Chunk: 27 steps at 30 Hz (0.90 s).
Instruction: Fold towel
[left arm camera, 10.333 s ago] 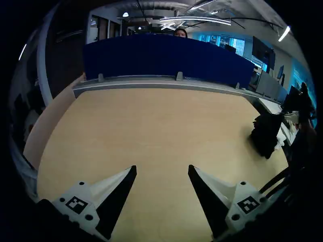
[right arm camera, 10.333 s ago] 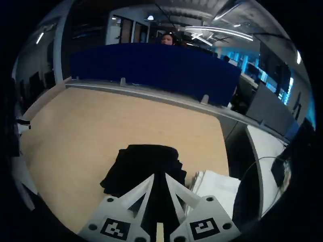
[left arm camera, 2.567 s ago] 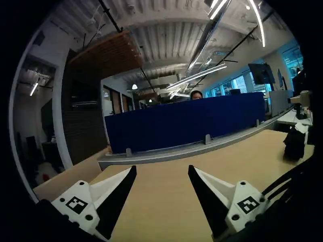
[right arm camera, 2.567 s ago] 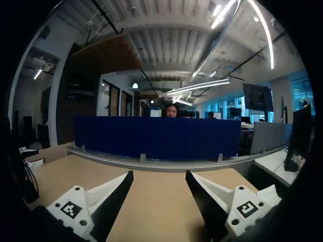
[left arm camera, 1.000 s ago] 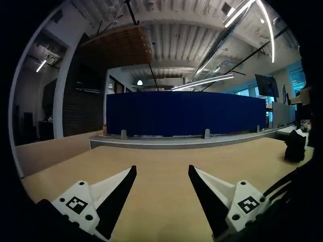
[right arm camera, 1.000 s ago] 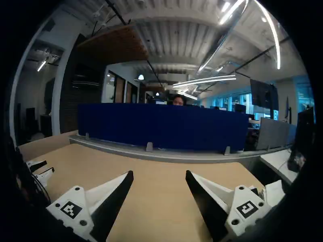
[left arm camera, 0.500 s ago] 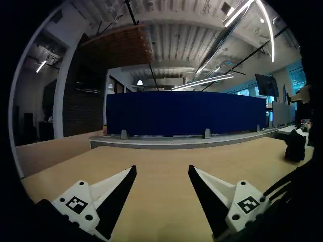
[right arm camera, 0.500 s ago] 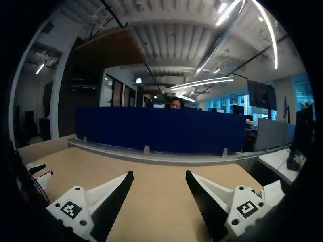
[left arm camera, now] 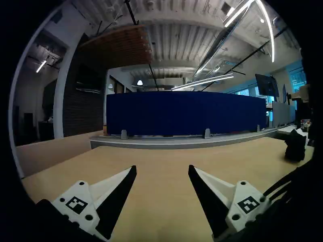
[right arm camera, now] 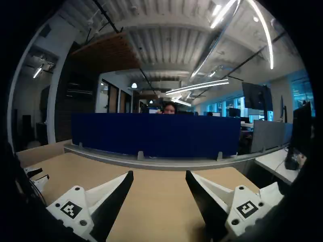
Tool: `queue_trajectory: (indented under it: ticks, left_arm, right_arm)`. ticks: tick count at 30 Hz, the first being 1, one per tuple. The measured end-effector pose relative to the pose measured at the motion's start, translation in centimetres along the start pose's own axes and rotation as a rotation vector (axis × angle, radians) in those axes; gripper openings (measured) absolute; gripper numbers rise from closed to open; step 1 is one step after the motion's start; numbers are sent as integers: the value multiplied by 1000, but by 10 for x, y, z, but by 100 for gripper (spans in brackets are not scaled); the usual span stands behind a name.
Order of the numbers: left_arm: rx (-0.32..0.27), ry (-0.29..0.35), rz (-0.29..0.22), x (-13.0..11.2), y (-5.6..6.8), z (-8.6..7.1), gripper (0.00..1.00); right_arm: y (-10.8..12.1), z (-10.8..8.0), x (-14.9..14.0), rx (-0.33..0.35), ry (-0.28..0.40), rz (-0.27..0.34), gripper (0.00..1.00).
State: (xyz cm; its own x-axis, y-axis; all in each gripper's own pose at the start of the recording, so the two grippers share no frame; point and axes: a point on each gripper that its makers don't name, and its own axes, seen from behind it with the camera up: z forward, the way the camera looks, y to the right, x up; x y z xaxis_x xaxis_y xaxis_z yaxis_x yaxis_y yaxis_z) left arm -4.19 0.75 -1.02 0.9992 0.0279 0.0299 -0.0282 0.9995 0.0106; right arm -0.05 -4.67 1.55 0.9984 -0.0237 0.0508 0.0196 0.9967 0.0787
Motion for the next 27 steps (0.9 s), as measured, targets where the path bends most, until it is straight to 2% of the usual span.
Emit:
queue_trajectory:
  ticks: [6,12,15,21,27]
  left_arm:
    - [0,0,-1,-1,0,0,95]
    - [0,0,0,-1,0,0,95]
    - [0,0,0,-1,0,0,95]
    - [0,0,0,0,0,0,95]
    - [0,0,0,0,0,0,95]
  right_arm:
    - [14,3,-15,-27,-1,29,100]
    - [37,4,-41,-87,-2,40,100]
    - [42,4,-58,-93,2,38,100]
    - [48,1,-83,-86,19,72,100]
    - [58,-2,-111,-105,14,67,100]
